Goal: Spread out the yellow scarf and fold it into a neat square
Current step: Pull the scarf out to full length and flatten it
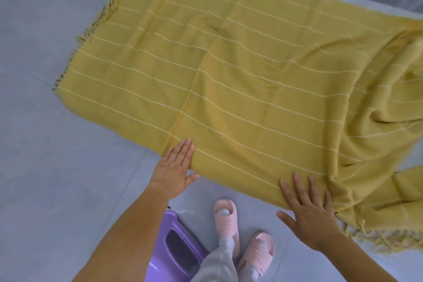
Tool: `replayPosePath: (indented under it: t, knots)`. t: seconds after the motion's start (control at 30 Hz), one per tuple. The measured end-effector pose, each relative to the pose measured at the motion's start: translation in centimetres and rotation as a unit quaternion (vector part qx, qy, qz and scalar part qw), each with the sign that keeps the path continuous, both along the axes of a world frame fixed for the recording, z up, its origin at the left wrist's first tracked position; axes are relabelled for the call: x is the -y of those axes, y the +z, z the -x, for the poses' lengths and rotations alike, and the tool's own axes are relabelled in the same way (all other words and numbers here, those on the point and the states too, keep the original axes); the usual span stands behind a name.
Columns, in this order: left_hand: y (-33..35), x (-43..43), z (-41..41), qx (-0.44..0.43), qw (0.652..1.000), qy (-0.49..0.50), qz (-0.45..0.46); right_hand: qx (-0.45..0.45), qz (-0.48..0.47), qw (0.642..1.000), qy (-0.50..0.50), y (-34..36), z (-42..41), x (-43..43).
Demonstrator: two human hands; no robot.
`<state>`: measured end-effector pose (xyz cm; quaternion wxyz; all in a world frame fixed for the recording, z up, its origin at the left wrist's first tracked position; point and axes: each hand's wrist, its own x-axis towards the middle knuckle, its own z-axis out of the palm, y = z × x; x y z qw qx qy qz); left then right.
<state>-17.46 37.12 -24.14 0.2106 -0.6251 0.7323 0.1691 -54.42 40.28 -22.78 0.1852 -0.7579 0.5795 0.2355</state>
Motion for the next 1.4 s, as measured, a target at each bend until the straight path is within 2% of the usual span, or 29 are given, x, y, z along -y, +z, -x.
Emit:
replayPosePath:
  t: [0.23,0.33,0.4,0.5,0.6,0.9,1.17,1.3,1.4]
  knots:
    - [1.9,0.4,1.4,0.022,1.000,0.019,-0.012,0.003,-0.023,1.000,0.009,0.7,0.9,0.3]
    - [2.1,0.8,1.7,0.013,0.999,0.022,0.023,0.018,-0.009,1.000,0.022,0.9,1.1,0.3]
    - [2.2,1.2,1.6,0.011,0.995,0.074,0.058,0.032,-0.003,0.999,0.020,1.2,1.1,0.8]
    - [2.0,2.7,0.8,0.008,0.983,0.177,0.056,0.037,-0.003,0.999,0.010,1.4,0.7,1.7]
    - [1.1,4.5,-0.7,0.011,0.972,0.231,0.039,0.050,0.027,0.998,0.039,0.9,0.0,2.6]
    - [-0.9,3.4,-3.9,0.008,0.969,0.245,0.019,0.048,0.057,0.997,0.034,-0.9,-1.3,3.3]
    - [-0.9,3.8,-5.9,0.027,0.965,0.262,0.010,0.085,0.075,0.993,0.031,-1.1,-0.6,3.3]
    - [-0.1,3.9,-4.6,0.013,0.959,0.281,0.022,0.122,0.084,0.989,0.017,-0.7,0.1,3.3]
    - [0.7,3.5,-1.1,-0.014,0.968,0.246,0.038,0.164,0.093,0.982,-0.007,0.1,1.1,3.5]
